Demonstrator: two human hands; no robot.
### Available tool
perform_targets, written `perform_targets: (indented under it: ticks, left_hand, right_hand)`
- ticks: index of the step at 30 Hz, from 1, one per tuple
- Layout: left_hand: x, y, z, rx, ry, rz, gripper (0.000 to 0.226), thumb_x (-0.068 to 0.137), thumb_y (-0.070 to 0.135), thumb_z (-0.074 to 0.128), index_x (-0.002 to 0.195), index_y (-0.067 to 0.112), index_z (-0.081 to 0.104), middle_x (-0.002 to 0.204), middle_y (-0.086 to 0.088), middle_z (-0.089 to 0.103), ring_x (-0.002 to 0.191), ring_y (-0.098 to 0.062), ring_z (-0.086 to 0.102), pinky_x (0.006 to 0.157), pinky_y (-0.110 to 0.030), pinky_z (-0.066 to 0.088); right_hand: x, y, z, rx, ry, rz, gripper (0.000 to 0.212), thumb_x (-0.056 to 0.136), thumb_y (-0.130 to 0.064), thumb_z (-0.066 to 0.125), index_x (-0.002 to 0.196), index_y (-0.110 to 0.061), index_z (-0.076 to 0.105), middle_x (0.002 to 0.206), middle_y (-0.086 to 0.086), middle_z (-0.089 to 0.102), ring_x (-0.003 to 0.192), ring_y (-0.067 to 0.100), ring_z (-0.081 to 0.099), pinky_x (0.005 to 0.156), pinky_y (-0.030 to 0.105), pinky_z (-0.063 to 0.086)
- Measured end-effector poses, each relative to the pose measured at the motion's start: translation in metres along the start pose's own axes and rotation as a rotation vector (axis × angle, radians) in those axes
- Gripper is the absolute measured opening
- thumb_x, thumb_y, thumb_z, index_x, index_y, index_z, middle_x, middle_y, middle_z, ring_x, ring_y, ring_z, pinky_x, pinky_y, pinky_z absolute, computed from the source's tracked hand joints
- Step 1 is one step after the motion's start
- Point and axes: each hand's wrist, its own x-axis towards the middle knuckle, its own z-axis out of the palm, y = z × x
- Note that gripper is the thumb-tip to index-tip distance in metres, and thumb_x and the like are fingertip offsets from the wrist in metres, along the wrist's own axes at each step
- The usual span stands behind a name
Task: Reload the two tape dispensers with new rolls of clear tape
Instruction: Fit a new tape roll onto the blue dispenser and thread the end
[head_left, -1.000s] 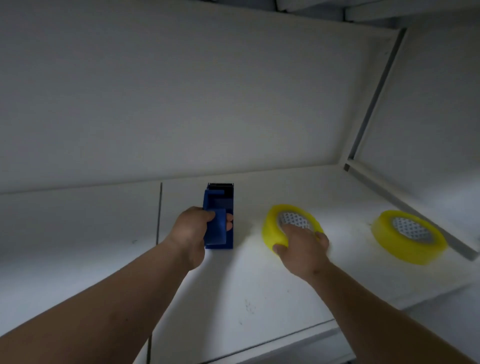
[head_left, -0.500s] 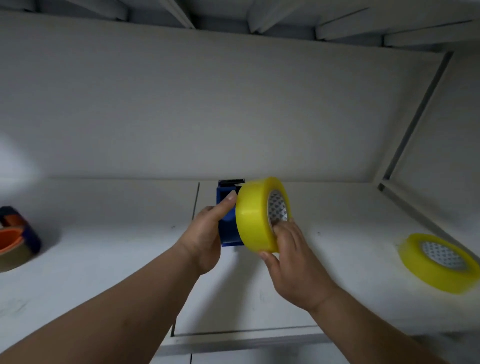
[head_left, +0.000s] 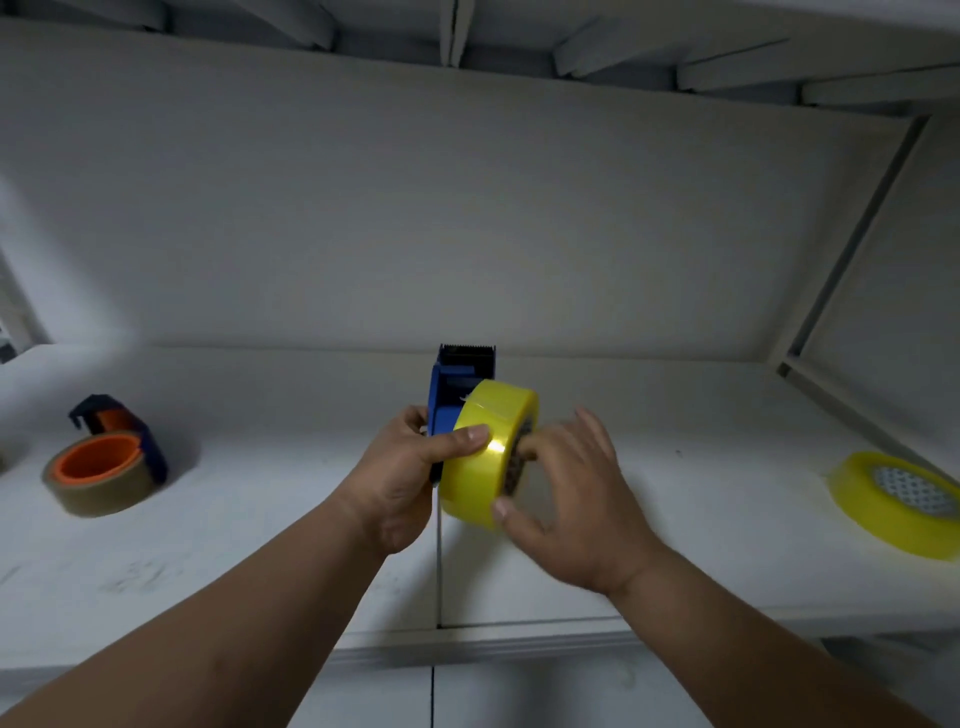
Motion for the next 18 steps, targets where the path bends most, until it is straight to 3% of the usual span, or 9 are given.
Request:
perform_targets:
  ticks: [3,6,10,14,18]
  left_hand:
    - [-0.006,0.013,-0.032,0.013,-0.021,0.028,0.052,0.057,0.011,0.081,0.104,0.010,0.059,0.085,-0.003,0.077,0.084,-0.025,0.072,0.078,-0.039,0.056]
    - [-0.015,0.026,-0.062,0.080,-0.047,0.059,0.053,0.055,0.009,0.082,0.102,0.011,0.058,0.082,-0.002,0.078,0.081,-0.021,0.074,0.079,-0.038,0.058]
    - [-0.025,0.037,-0.098,0.137,-0.041,0.047,0.057,0.054,0.008,0.083,0.104,0.010,0.057,0.092,-0.009,0.074,0.085,-0.023,0.072,0.085,-0.041,0.056]
    - [-0.033,0.042,-0.128,0.169,-0.034,0.010,0.059,0.053,0.007,0.083,0.106,0.009,0.057,0.099,-0.011,0.072,0.087,-0.026,0.070,0.083,-0.041,0.056]
    - [-0.040,0.051,-0.146,0.193,-0.057,-0.048,0.061,0.054,0.006,0.082,0.110,0.008,0.056,0.104,-0.015,0.069,0.094,-0.032,0.067,0.090,-0.050,0.053]
  right_hand:
    - [0.027,-0.031,0.002,0.087,0.280,0.154,0.044,0.073,-0.050,0.056,0.093,-0.011,0.052,0.091,0.000,0.048,0.088,0.021,0.049,0.086,0.039,0.038]
    - [0.048,-0.062,0.014,0.083,0.161,0.166,0.053,0.068,-0.057,0.059,0.102,-0.016,0.057,0.101,-0.002,0.052,0.099,0.017,0.052,0.094,0.038,0.034]
    - [0.057,-0.098,0.041,0.063,0.123,0.119,0.028,0.076,-0.046,0.055,0.087,-0.021,0.063,0.090,-0.007,0.059,0.092,0.015,0.056,0.095,0.039,0.030]
    - [0.065,-0.115,0.059,0.187,0.197,0.176,0.016,0.084,-0.024,0.056,0.070,-0.017,0.060,0.072,-0.006,0.058,0.073,0.017,0.057,0.080,0.038,0.041]
    - [0.075,-0.119,0.065,0.465,0.099,0.362,0.022,0.088,-0.016,0.059,0.067,-0.024,0.059,0.066,-0.009,0.058,0.062,0.000,0.051,0.060,0.017,0.039]
